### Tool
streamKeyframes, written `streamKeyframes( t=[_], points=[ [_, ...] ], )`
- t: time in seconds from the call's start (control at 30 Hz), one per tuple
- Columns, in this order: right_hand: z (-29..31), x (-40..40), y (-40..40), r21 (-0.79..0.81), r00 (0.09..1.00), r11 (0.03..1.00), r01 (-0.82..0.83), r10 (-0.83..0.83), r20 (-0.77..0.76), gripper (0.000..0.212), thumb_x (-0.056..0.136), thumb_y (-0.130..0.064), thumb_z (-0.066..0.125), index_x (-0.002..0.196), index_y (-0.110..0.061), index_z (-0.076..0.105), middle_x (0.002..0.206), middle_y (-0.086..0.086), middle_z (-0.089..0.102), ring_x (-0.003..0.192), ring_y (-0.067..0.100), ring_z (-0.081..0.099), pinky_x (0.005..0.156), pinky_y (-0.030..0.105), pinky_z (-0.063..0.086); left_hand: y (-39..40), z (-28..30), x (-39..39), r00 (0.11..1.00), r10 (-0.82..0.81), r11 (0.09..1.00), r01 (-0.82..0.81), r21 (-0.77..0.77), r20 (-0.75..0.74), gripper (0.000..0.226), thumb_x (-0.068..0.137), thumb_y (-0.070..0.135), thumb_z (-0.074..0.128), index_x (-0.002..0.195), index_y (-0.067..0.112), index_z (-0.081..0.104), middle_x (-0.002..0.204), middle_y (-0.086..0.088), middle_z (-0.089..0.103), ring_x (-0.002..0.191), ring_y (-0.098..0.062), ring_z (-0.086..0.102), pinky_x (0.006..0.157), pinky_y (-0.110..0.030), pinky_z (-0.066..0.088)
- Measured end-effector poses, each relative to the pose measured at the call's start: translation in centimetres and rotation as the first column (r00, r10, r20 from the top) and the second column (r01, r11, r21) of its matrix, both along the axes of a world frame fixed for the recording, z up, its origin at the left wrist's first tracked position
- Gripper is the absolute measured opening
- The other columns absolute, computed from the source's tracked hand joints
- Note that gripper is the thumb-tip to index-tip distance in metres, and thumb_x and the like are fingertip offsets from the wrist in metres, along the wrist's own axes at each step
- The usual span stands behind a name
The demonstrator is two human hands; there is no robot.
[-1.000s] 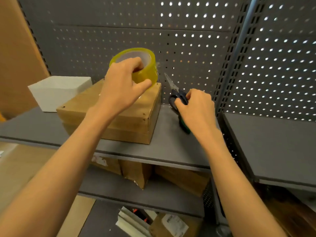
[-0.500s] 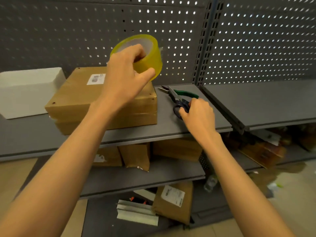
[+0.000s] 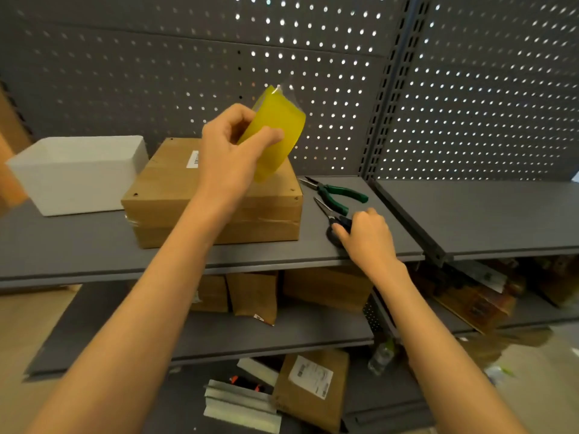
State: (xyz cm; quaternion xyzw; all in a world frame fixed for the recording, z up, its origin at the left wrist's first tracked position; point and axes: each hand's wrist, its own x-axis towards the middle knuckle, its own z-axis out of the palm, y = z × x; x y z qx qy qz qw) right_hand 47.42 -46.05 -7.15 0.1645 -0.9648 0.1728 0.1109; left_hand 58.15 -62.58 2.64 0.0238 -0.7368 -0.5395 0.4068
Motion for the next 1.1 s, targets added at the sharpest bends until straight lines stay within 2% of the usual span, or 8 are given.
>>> streamKeyframes(
  t=[0.1, 0.17, 0.27, 0.33, 0.53, 0.73, 0.9, 1.1],
  points=[
    [3.0, 0.6, -0.4, -0.307, 0.978, 0.929, -0.209, 0.191, -0.086, 0.033, 0.092, -0.03, 0.056, 0.117, -0.009, 0.06, 0.11, 0.009, 0.06, 0.1, 0.02, 0.058, 0.079, 0.022, 0.044, 0.1, 0.3, 0.9, 1.0, -0.015, 0.995, 0.015, 0.101, -0.008, 0.019, 0.082, 0.016, 0.066, 0.068, 0.018, 0.053, 0.067, 0.006, 0.049, 0.06, 0.004, 0.045, 0.056, -0.009, 0.036],
    [6.5, 2.0, -1.0, -0.584, 0.913, 0.706, -0.401, 0.358, -0.193, 0.023, 0.089, -0.024, 0.061, 0.109, -0.013, 0.065, 0.1, 0.003, 0.066, 0.09, 0.013, 0.062, 0.075, 0.016, 0.047, 0.2, 0.4, 1.5, 0.999, -0.033, 0.988, 0.032, 0.151, 0.002, 0.018, 0.082, 0.016, 0.065, 0.068, 0.018, 0.054, 0.069, 0.006, 0.051, 0.062, 0.003, 0.047, 0.057, -0.009, 0.037],
    [11.3, 4.7, -2.2, -0.661, 0.768, 0.421, -0.622, 0.495, -0.407, 0.012, 0.087, -0.018, 0.064, 0.098, -0.016, 0.069, 0.093, 0.003, 0.068, 0.085, 0.01, 0.063, 0.075, 0.021, 0.049, 0.5, 0.3, 2.3, 0.999, -0.053, 0.964, 0.052, 0.26, -0.004, 0.02, 0.082, 0.017, 0.065, 0.065, 0.021, 0.056, 0.068, 0.008, 0.053, 0.066, -0.002, 0.048, 0.061, -0.015, 0.038],
    [12.9, 5.9, -3.3, -0.625, 0.697, 0.352, -0.696, 0.541, -0.471, 0.01, 0.086, -0.019, 0.065, 0.095, -0.02, 0.07, 0.093, 0.002, 0.068, 0.086, 0.013, 0.063, 0.077, 0.025, 0.05, 0.6, 0.1, 3.0, 0.998, -0.057, 0.955, 0.055, 0.291, -0.003, 0.019, 0.082, 0.018, 0.065, 0.065, 0.023, 0.057, 0.068, 0.008, 0.054, 0.07, -0.005, 0.049, 0.063, -0.017, 0.039],
    [13.0, 6.0, -5.7, -0.551, 0.667, 0.406, -0.73, 0.601, -0.441, 0.017, 0.088, -0.023, 0.062, 0.103, -0.023, 0.069, 0.095, -0.013, 0.059, 0.089, 0.013, 0.059, 0.081, 0.03, 0.049, 0.6, -0.3, 5.1, 0.999, -0.051, 0.951, 0.051, 0.304, -0.01, 0.012, 0.083, 0.016, 0.063, 0.072, 0.018, 0.058, 0.073, 0.006, 0.056, 0.07, -0.003, 0.051, 0.059, -0.012, 0.041],
    [12.2, 6.6, -6.6, -0.557, 0.668, 0.414, -0.719, 0.634, -0.39, 0.016, 0.089, -0.026, 0.06, 0.102, -0.03, 0.068, 0.102, -0.009, 0.063, 0.095, 0.013, 0.058, 0.085, 0.029, 0.047, 0.4, -1.4, 6.6, 0.999, -0.036, 0.964, 0.04, 0.261, -0.022, 0.005, 0.085, 0.014, 0.062, 0.081, 0.012, 0.06, 0.075, 0.005, 0.057, 0.072, 0.0, 0.052, 0.059, -0.009, 0.041],
    [11.9, 7.0, -6.6, -0.574, 0.676, 0.431, -0.696, 0.664, -0.321, 0.016, 0.087, -0.028, 0.062, 0.1, -0.026, 0.07, 0.104, -0.009, 0.063, 0.098, 0.015, 0.059, 0.089, 0.037, 0.048, 0.6, -1.8, 7.1, 0.998, -0.059, 0.965, 0.061, 0.256, -0.016, 0.004, 0.085, 0.013, 0.062, 0.082, 0.016, 0.06, 0.08, 0.005, 0.06, 0.077, -0.003, 0.054, 0.061, -0.01, 0.043],
    [11.3, 6.7, -6.5, -0.684, 0.669, 0.382, -0.622, 0.714, -0.209, 0.007, 0.084, -0.022, 0.068, 0.089, -0.019, 0.072, 0.091, -0.005, 0.07, 0.089, 0.01, 0.064, 0.081, 0.027, 0.053, 0.8, -2.6, 7.2, 0.997, -0.076, 0.966, 0.071, 0.25, 0.01, 0.011, 0.083, 0.012, 0.063, 0.075, 0.017, 0.059, 0.076, 0.007, 0.058, 0.072, 0.0, 0.053, 0.061, -0.009, 0.042]
  ],
)
